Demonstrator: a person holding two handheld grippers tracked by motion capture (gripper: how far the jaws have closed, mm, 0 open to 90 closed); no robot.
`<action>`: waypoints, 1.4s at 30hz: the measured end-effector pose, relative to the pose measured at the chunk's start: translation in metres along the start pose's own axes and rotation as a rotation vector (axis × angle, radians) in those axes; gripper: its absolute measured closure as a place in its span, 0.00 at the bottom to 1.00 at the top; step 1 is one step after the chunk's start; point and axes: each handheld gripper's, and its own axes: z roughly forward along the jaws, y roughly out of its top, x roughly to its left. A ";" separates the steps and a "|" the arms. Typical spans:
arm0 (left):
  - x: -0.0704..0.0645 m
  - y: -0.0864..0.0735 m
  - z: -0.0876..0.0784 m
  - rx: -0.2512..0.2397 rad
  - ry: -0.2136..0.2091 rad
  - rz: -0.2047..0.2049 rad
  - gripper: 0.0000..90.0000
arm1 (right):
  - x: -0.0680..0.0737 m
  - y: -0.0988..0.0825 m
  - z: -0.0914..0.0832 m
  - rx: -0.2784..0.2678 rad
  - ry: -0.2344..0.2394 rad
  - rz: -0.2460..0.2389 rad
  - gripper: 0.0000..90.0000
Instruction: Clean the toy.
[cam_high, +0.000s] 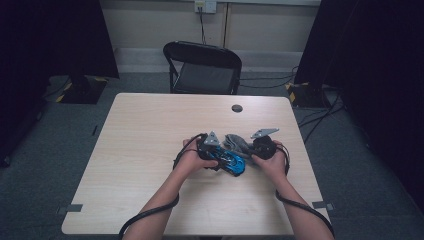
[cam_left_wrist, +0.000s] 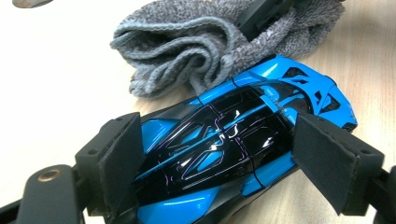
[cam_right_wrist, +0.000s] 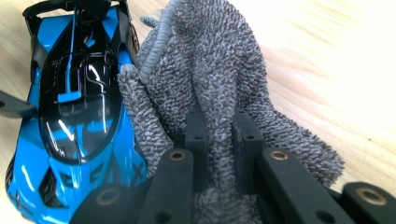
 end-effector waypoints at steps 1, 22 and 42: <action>0.000 0.000 0.000 0.000 0.000 0.000 0.18 | 0.000 -0.001 -0.001 0.001 0.003 0.000 0.89; -0.001 0.001 0.000 0.004 0.003 0.003 0.18 | -0.008 -0.024 -0.024 0.004 0.004 -0.001 0.89; -0.003 0.003 0.001 0.016 0.007 0.001 0.18 | -0.014 -0.039 -0.043 0.025 0.014 0.009 0.89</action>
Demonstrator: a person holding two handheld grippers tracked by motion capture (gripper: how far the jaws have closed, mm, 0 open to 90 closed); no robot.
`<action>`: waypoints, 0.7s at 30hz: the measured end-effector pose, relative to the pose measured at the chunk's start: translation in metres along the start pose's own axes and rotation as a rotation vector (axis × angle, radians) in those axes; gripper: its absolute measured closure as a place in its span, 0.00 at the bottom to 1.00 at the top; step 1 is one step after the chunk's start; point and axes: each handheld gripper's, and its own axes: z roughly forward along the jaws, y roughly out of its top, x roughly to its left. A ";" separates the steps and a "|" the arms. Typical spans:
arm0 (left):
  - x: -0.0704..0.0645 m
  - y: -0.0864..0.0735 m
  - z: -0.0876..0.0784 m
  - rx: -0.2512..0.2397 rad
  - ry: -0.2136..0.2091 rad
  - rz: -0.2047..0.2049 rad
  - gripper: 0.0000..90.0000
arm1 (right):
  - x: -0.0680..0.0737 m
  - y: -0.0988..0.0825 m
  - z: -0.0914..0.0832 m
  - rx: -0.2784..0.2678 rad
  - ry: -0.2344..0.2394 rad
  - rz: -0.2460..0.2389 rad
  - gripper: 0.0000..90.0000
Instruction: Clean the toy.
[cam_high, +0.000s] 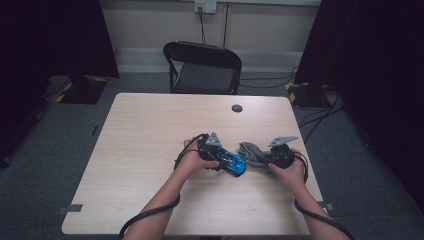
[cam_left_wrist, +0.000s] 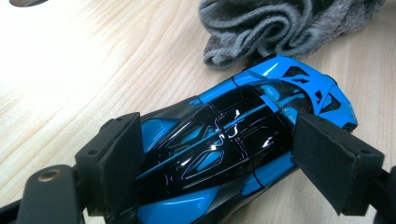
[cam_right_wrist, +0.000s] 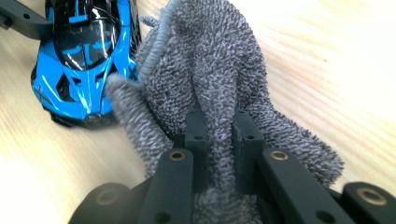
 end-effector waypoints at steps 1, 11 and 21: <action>0.000 0.000 0.000 0.002 0.001 0.000 0.18 | -0.001 -0.001 -0.001 0.000 -0.002 0.001 0.89; -0.001 0.000 0.000 -0.002 0.001 -0.003 0.18 | -0.009 -0.013 -0.017 -0.011 -0.003 0.025 0.89; 0.001 0.005 -0.002 0.025 -0.019 -0.038 0.18 | -0.018 -0.005 -0.032 -0.048 -0.015 0.049 0.89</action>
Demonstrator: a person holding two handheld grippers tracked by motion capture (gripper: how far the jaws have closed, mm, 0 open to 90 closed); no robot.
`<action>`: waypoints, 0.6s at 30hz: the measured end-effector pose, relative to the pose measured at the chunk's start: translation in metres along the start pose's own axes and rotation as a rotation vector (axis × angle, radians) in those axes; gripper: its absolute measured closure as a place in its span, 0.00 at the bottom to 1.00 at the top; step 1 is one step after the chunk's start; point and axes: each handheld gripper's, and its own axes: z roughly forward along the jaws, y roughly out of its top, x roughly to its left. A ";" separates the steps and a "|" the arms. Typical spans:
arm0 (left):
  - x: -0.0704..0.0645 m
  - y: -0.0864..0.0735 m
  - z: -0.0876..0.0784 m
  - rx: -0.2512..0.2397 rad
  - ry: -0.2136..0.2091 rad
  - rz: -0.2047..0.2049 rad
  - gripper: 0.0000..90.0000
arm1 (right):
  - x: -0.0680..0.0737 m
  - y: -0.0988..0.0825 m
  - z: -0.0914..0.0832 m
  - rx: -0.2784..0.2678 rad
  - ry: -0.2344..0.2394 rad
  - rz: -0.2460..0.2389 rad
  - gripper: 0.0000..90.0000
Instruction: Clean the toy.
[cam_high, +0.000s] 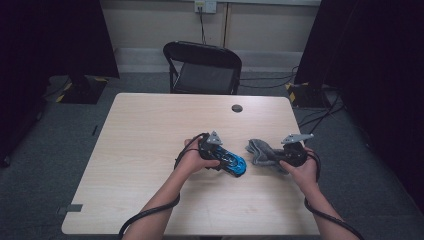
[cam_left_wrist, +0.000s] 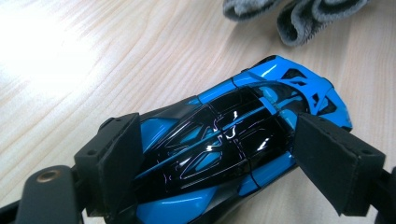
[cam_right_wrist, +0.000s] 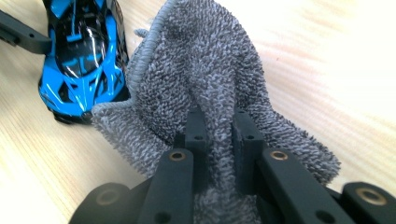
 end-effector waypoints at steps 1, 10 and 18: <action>0.000 0.000 -0.001 0.000 -0.002 -0.013 0.18 | 0.000 0.002 -0.002 -0.004 -0.002 -0.001 0.89; 0.000 0.005 -0.013 0.000 -0.006 -0.029 0.19 | 0.002 0.017 -0.007 -0.024 -0.014 -0.006 0.89; -0.002 0.010 -0.041 -0.040 -0.013 -0.034 0.20 | 0.013 0.034 -0.009 -0.039 0.006 -0.029 0.89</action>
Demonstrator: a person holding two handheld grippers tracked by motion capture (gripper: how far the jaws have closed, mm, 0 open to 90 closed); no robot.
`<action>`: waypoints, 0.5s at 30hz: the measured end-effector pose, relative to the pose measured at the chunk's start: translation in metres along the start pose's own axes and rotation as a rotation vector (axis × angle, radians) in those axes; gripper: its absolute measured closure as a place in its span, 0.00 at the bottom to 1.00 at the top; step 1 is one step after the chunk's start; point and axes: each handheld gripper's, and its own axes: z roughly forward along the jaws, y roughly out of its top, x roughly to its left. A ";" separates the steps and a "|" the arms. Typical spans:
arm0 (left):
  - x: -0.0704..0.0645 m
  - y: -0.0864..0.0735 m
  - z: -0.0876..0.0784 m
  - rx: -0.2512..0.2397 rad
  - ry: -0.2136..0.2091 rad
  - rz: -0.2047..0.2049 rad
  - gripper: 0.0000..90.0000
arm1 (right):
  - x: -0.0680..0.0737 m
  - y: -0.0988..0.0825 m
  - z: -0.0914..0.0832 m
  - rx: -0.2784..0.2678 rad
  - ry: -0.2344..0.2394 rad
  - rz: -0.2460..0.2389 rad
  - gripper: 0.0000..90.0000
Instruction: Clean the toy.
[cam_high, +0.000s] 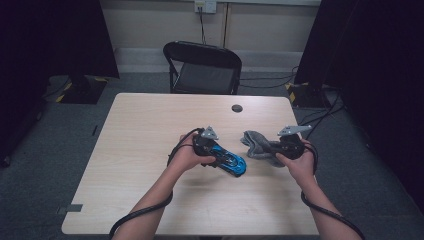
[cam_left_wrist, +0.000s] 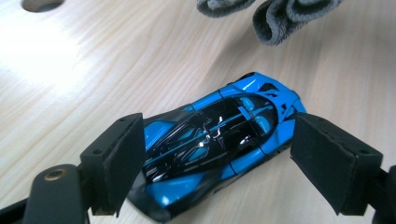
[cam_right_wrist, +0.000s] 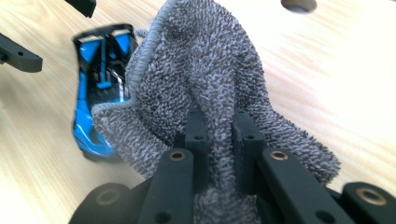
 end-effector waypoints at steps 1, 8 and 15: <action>0.000 -0.001 -0.004 -0.011 0.003 -0.010 0.22 | 0.004 0.004 0.000 -0.007 0.007 -0.005 0.89; 0.003 -0.015 -0.047 -0.016 0.044 -0.036 0.21 | 0.030 0.028 0.006 -0.040 0.067 -0.047 0.89; 0.008 -0.026 -0.084 -0.041 0.079 -0.055 0.21 | 0.070 0.052 0.025 -0.039 0.139 -0.116 0.89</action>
